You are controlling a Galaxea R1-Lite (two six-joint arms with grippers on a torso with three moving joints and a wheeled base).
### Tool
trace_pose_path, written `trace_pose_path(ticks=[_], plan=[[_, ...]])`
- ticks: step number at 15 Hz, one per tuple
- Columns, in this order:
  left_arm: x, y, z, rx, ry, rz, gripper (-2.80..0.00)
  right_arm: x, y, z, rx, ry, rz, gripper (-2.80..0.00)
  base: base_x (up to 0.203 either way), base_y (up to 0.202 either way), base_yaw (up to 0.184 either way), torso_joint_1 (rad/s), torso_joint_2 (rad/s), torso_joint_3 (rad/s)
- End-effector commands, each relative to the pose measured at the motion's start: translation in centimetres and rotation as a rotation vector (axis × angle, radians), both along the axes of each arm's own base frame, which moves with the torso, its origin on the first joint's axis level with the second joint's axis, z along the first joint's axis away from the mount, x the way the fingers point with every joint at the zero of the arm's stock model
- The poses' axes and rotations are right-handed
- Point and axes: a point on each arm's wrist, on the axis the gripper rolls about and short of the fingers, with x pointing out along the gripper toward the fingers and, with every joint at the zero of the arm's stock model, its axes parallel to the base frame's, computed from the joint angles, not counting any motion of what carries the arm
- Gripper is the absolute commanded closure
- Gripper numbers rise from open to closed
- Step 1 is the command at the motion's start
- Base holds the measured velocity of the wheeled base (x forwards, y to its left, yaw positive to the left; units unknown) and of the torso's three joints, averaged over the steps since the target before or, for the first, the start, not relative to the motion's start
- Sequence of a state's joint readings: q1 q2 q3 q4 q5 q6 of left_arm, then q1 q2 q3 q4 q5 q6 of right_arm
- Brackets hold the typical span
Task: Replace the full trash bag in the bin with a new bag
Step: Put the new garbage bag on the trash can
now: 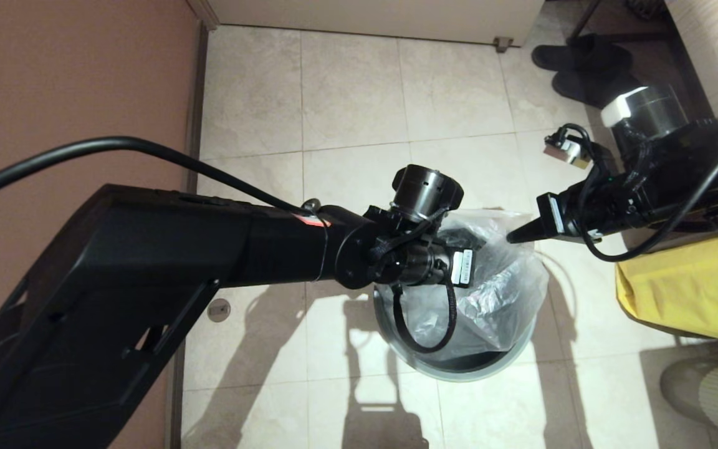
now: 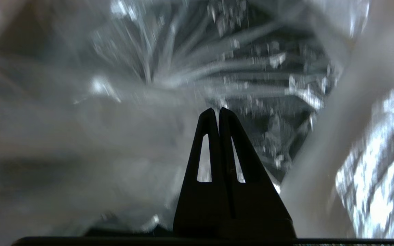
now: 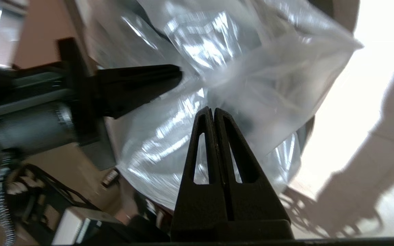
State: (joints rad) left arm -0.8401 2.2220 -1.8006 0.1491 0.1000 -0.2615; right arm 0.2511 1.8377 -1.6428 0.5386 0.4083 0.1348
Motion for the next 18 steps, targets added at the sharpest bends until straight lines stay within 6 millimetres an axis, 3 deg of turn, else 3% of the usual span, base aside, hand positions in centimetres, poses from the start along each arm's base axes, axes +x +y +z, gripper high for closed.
trace_pose_path(ticks=[1,3,7,10,18], plan=[[-0.8,0.3,-0.3,0.018,0.019,-0.007,0.00,0.4,-0.1,-0.8,-0.049,0.019,-0.024,0.00,0.000,0.000,0.000,0.000,0.00,0.000],[-1.9,0.9,-1.0,0.048,0.049,-0.016,0.00,0.8,-0.6,-1.3,-0.075,0.027,-0.060,0.00,0.000,0.000,0.000,0.000,0.00,0.000],[-3.8,2.8,0.1,0.031,0.036,-0.020,0.00,0.9,-0.6,-1.1,-0.119,0.001,-0.090,0.00,0.000,0.000,0.000,0.000,0.00,0.000],[-5.4,3.8,-0.5,0.056,0.072,-0.030,0.00,0.8,-0.6,-1.3,-0.139,0.006,-0.096,0.00,0.000,0.000,0.000,0.000,0.00,0.000],[-7.8,4.0,-2.7,0.052,0.117,-0.048,0.00,-0.3,-1.0,-2.2,-0.265,0.115,-0.130,0.00,0.000,0.000,0.000,0.000,0.00,0.000]])
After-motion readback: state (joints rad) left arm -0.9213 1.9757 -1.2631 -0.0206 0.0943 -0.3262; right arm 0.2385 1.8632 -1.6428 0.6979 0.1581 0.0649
